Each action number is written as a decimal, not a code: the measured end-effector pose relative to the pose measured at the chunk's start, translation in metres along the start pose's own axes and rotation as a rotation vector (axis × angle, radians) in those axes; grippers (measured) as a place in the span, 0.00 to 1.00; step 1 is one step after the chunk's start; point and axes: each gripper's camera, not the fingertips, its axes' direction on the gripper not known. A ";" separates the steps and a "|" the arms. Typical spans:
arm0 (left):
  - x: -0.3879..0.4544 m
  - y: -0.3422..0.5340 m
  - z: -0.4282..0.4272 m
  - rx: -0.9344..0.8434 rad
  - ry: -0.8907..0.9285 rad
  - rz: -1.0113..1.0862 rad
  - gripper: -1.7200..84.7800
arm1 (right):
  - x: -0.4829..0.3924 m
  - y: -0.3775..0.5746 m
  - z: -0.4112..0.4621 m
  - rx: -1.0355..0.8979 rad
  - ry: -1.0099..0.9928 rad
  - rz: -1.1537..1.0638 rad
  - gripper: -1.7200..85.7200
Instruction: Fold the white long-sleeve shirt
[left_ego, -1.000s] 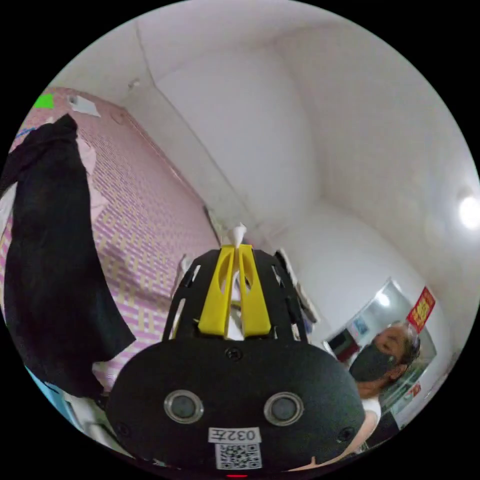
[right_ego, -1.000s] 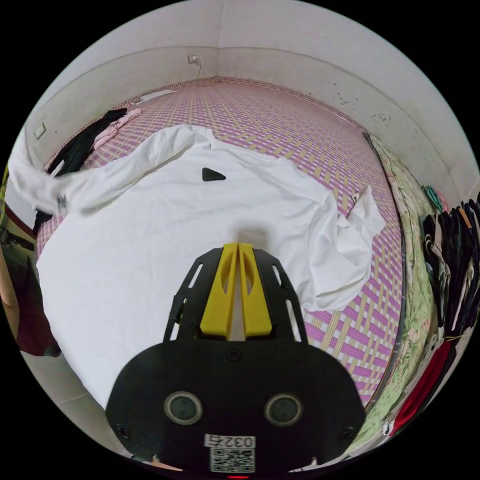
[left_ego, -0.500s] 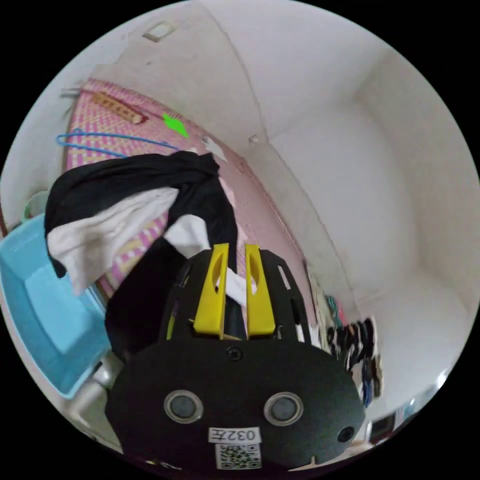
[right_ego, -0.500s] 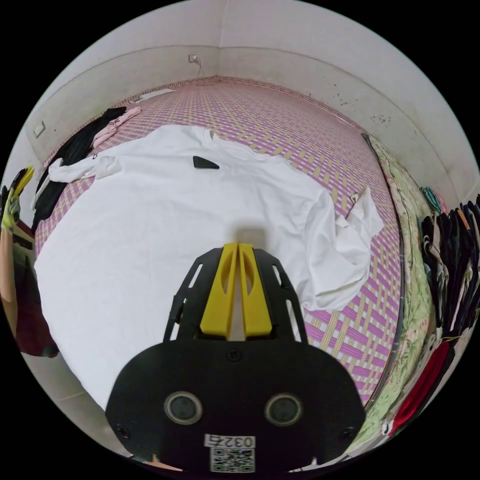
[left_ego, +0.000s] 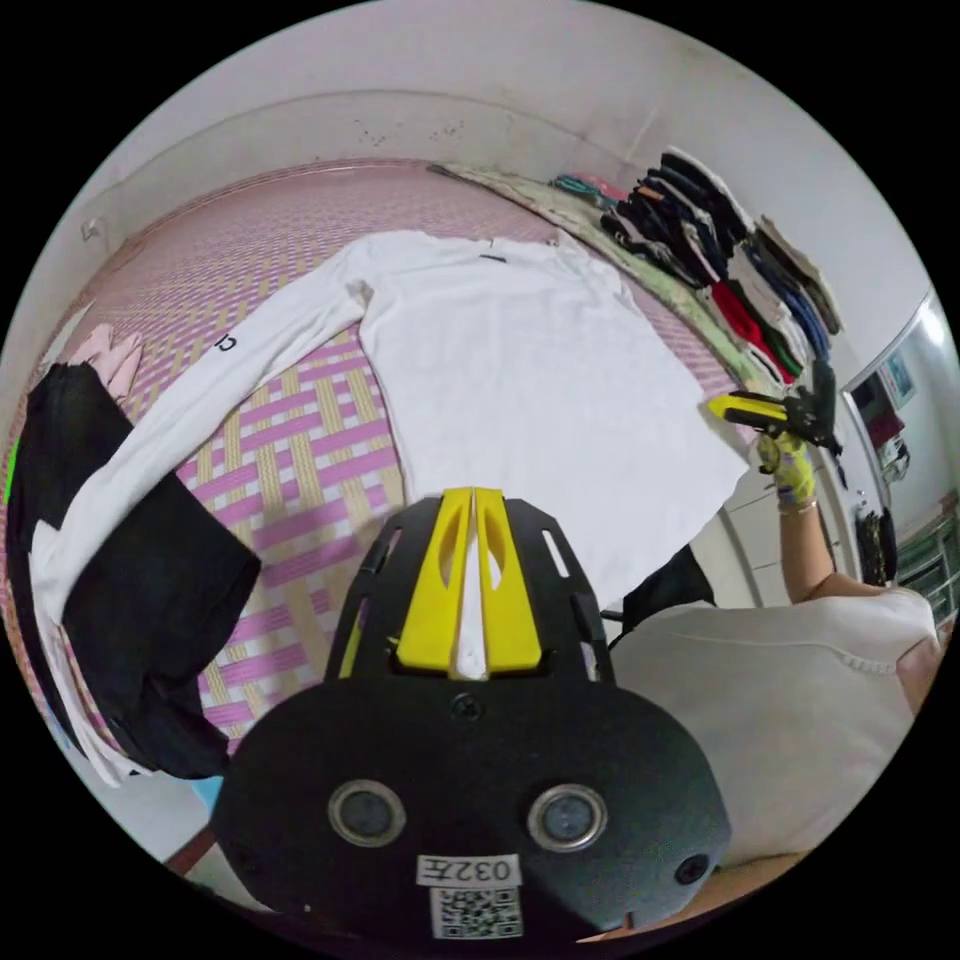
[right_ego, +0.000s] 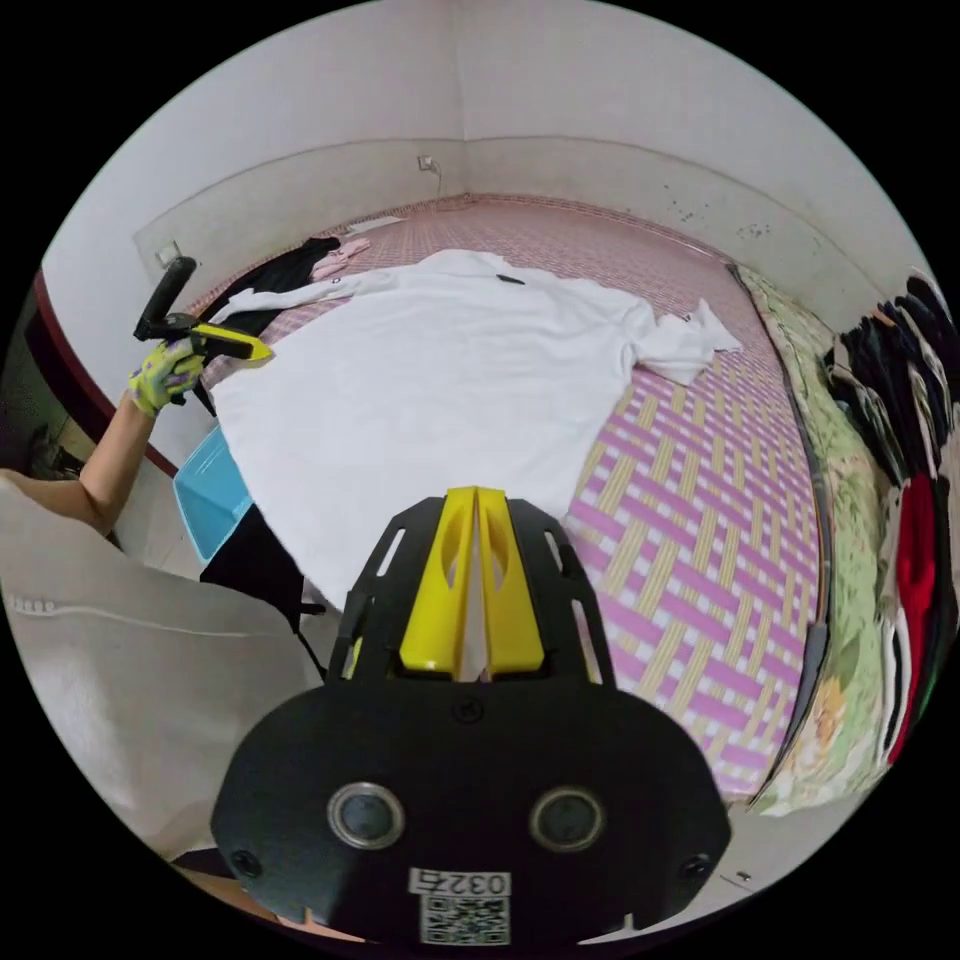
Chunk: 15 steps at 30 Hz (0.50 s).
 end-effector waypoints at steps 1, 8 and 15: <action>0.008 -0.001 0.008 -0.036 -0.041 0.009 0.01 | 0.000 0.011 -0.005 0.012 0.002 0.018 0.07; 0.042 0.027 -0.009 0.002 -0.073 -0.013 0.01 | 0.008 0.041 -0.019 0.055 -0.044 0.088 0.08; 0.061 0.047 -0.043 -0.071 -0.132 -0.031 0.01 | -0.009 0.042 -0.041 -0.065 -0.256 -0.079 0.07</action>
